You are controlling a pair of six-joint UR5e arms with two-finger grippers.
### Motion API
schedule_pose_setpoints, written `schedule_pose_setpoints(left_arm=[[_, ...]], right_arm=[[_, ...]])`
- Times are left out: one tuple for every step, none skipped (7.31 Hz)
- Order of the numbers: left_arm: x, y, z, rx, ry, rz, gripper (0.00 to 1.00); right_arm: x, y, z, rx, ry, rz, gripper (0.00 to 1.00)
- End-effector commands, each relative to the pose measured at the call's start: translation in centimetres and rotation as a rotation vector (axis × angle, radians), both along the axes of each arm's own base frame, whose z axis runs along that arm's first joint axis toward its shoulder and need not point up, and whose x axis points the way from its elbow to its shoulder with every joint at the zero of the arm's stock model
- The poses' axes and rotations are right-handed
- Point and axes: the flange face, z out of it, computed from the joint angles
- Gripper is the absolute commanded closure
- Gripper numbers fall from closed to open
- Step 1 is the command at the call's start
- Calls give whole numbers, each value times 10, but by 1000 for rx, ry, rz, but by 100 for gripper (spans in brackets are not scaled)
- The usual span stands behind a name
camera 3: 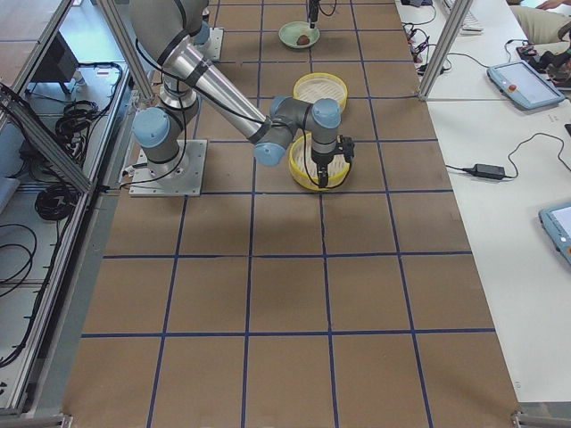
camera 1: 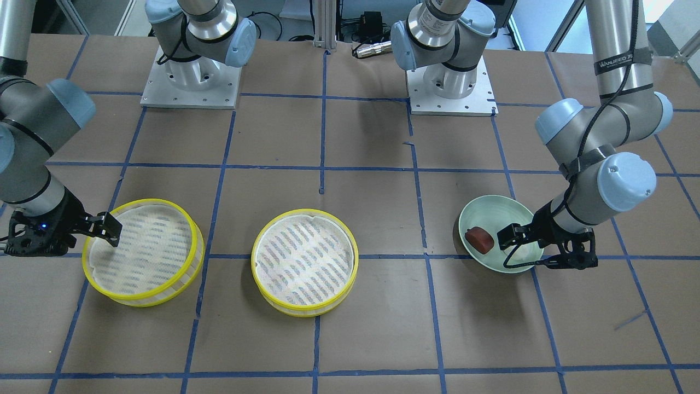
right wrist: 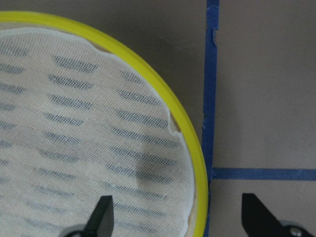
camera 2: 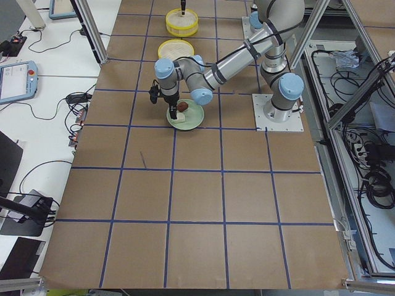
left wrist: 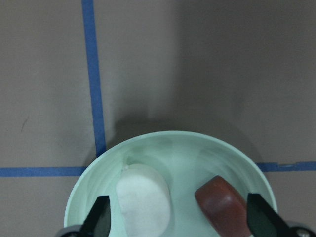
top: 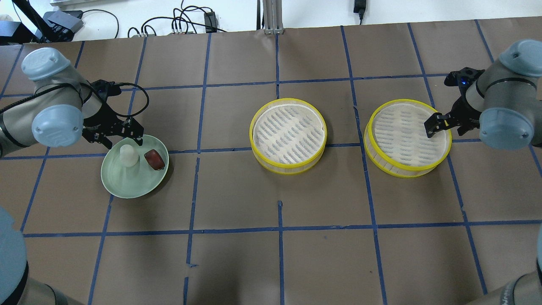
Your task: Stack buns with steamer
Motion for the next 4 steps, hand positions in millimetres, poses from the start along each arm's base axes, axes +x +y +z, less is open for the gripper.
schedule_pose_setpoints(left_arm=[[1,8,-18,24,8,74,18],[1,7,-19,26,9,92,42],[2,7,-19,28,3,104,67],[2,7,-18,29,0,105,80]], right_arm=[[0,1,0,1,-1,-1,13],[0,1,0,1,-1,-1,18],[0,1,0,1,-1,1,23],[0,0,1,0,0,-1,33]])
